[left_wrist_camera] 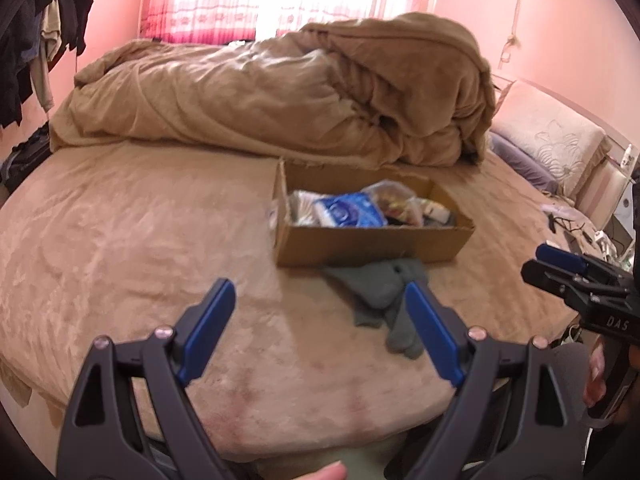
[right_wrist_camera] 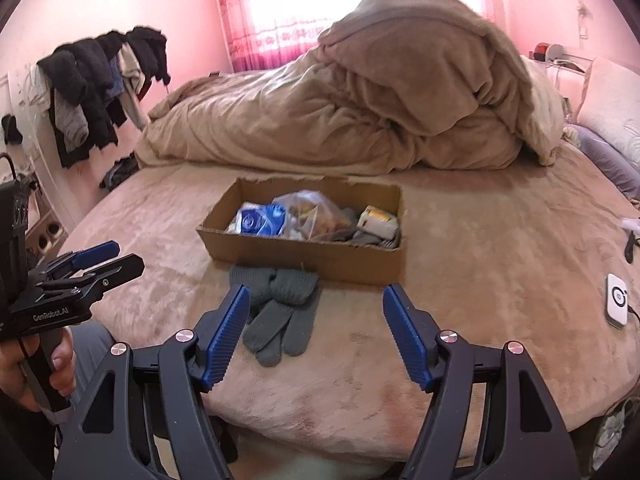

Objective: Organize objects
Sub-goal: 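Move the right tool toward the grey gloves beside the box, then close the right tool on the grey knit gloves, then carry the gloves over the box and open the right tool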

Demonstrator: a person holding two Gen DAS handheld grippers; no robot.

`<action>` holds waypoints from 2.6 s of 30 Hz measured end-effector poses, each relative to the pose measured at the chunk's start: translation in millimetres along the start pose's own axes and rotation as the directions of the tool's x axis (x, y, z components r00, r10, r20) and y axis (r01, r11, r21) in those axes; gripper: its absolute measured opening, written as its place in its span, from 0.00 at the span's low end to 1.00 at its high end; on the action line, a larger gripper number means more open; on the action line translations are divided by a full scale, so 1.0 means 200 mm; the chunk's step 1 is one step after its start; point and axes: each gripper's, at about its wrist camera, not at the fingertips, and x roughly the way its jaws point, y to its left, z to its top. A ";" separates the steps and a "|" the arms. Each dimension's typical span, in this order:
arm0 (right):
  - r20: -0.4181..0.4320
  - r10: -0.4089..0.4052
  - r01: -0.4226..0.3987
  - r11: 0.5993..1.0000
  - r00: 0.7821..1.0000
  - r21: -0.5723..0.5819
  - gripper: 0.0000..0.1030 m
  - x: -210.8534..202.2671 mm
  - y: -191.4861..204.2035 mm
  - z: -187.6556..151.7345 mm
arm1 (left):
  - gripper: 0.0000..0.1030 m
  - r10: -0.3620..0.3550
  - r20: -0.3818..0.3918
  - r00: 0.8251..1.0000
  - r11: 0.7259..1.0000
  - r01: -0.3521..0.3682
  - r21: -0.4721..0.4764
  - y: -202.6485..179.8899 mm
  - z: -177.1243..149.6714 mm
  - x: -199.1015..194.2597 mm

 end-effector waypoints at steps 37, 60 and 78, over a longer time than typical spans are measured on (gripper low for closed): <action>-0.183 0.156 -0.149 0.987 0.971 0.054 0.47 0.79 0.08 -0.07 | 0.86 -0.005 -0.146 0.989 0.999 0.000 -0.035 0.14 -0.18 0.51; -0.040 0.110 -0.111 0.994 0.993 -0.025 0.38 0.34 0.19 0.07 | 0.86 -0.002 -0.051 0.999 0.998 -0.002 -0.067 0.10 -0.01 0.13; 0.097 0.123 -0.116 0.991 0.988 -0.072 0.38 0.17 0.25 0.49 | 0.95 0.046 0.114 0.992 0.999 -0.049 0.023 0.12 0.46 0.01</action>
